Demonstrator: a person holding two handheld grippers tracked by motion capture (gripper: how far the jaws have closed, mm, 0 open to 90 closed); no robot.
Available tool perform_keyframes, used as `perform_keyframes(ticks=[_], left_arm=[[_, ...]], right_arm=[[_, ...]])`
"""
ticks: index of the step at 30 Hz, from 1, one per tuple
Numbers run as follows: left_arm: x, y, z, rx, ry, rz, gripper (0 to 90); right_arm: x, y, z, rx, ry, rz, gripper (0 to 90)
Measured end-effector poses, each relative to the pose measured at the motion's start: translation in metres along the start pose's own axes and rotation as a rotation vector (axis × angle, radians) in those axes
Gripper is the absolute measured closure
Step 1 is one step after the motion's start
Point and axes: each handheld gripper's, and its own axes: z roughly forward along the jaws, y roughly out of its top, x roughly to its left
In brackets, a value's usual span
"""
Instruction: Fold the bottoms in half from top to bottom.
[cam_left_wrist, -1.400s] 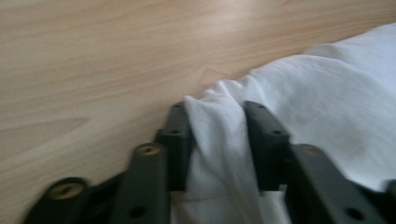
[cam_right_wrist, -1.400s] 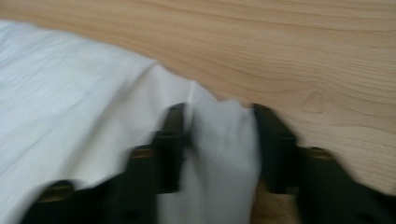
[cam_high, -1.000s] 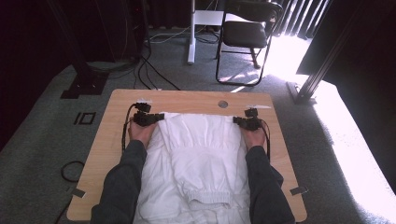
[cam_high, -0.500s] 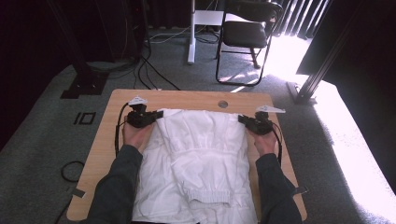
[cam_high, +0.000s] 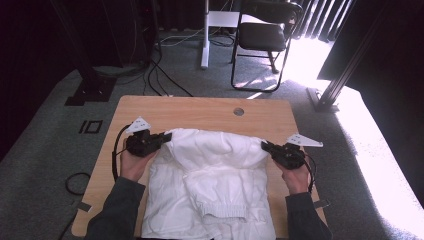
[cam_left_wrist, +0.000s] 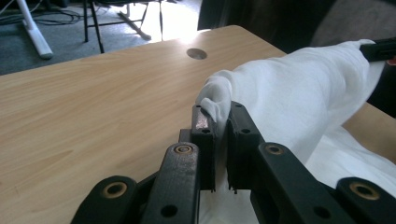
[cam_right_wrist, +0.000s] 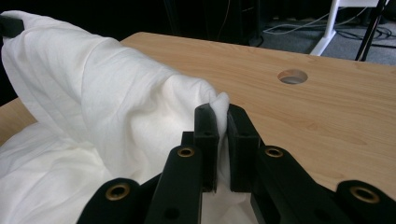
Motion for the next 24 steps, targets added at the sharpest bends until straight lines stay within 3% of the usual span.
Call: perform_keyframes(ticks=[4, 13, 14, 15, 19, 24], left_arm=[[-0.012, -0.008, -0.015, 0.001, -0.008, 0.010, 85.0], [-0.033, -0.043, -0.036, 0.037, -0.033, 0.007, 84.7], [-0.037, -0.058, -0.039, 0.057, -0.035, -0.013, 84.7], [-0.039, -0.065, -0.040, 0.078, -0.031, -0.015, 84.5], [-0.046, -0.094, -0.039, 0.134, -0.013, -0.040, 84.1], [-0.044, -0.127, -0.030, 0.232, -0.007, -0.097, 83.8]], right_arm=[[0.011, -0.010, -0.015, -0.013, 0.017, -0.010, 84.7], [0.033, -0.047, -0.042, 0.026, 0.050, -0.018, 84.7], [0.036, -0.053, -0.045, 0.033, 0.061, -0.009, 84.6], [0.041, -0.067, -0.049, 0.051, 0.072, 0.001, 84.3], [0.049, -0.092, -0.052, 0.097, 0.092, 0.012, 84.3], [0.057, -0.115, -0.049, 0.201, 0.087, 0.013, 84.6]])
